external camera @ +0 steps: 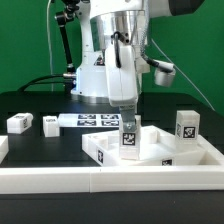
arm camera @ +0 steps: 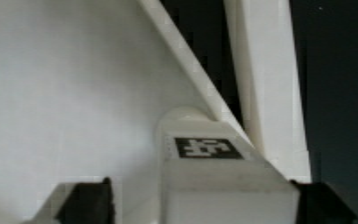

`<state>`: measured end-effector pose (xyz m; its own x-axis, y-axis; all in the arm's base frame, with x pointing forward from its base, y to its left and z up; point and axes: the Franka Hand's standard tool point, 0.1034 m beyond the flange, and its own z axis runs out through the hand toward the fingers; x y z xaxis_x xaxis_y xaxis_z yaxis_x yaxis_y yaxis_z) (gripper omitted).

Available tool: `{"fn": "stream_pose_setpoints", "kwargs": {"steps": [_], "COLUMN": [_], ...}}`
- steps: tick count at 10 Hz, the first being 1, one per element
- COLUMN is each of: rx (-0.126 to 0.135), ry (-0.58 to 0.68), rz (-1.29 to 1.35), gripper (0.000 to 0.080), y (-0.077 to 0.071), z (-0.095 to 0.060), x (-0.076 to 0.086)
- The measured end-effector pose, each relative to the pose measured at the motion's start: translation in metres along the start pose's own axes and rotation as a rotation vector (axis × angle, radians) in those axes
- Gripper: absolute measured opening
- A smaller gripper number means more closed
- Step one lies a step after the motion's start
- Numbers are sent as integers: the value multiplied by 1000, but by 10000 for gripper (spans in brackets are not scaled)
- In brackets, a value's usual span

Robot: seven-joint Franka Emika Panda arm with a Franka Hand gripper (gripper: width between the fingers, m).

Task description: Assemble square table

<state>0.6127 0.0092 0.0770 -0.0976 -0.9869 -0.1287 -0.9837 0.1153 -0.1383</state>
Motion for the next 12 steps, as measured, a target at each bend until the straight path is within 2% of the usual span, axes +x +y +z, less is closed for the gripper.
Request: {"fn": "stream_pose_setpoints", "kwargs": {"steps": [1,4,6,12], "rx": [-1,1,8,-12], "ry": [4,1,4,18], "rz": [-148,-447,-697,-1139], "gripper": [635,649,649,649], "y": [0,-4,-9,-10], "z": [0,-2,-4,-5], "x": [0,-1,4,3]}}
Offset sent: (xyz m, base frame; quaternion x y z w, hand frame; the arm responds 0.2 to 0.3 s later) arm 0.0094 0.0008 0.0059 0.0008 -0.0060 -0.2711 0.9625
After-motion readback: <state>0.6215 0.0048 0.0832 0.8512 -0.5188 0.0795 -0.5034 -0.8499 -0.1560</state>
